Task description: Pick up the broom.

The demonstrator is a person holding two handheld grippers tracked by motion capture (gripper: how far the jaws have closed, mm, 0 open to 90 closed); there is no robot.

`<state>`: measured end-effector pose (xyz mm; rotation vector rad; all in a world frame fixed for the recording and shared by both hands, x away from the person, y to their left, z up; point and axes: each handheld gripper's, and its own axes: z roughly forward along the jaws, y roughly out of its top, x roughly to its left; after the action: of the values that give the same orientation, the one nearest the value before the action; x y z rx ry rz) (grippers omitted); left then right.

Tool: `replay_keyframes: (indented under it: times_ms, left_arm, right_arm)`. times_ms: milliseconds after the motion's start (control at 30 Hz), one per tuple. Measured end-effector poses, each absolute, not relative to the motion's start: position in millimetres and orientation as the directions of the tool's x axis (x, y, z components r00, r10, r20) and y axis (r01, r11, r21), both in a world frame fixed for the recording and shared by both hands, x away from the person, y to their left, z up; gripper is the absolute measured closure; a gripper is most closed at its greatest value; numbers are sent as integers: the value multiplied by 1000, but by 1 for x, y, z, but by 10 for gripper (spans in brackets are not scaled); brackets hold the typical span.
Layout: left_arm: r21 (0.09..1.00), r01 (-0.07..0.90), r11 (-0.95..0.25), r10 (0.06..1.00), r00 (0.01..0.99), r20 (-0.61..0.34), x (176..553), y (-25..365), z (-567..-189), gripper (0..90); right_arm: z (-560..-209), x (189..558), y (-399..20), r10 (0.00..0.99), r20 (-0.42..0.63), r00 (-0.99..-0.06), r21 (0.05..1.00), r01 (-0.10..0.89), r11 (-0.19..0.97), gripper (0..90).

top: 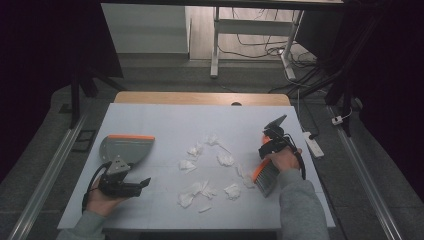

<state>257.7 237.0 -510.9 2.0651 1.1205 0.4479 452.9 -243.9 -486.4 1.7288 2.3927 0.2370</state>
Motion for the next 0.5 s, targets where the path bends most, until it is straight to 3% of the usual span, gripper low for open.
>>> replay_keyframes:
  times_ms: [100, 133, 367, 500]
  left_arm:
    - [742, 573, -349, 828, 559, -42, 258, 238, -511, 165]
    - [742, 574, -347, 829, 558, -44, 258, 238, -511, 165]
    - [743, 572, -347, 828, 559, -44, 257, 239, -511, 165]
    - [741, 571, -354, 826, 562, -38, 257, 237, -511, 165]
  right_arm:
    - [-488, 455, -244, 956, -53, -290, 219, 930, 294, 444]
    - [-488, 455, -242, 959, -44, -280, 210, 936, 283, 531]
    - [-488, 454, -238, 980, -62, -187, 188, 963, 195, 637]
    - [-488, 452, -234, 980, -70, -186, 191, 962, 196, 704]
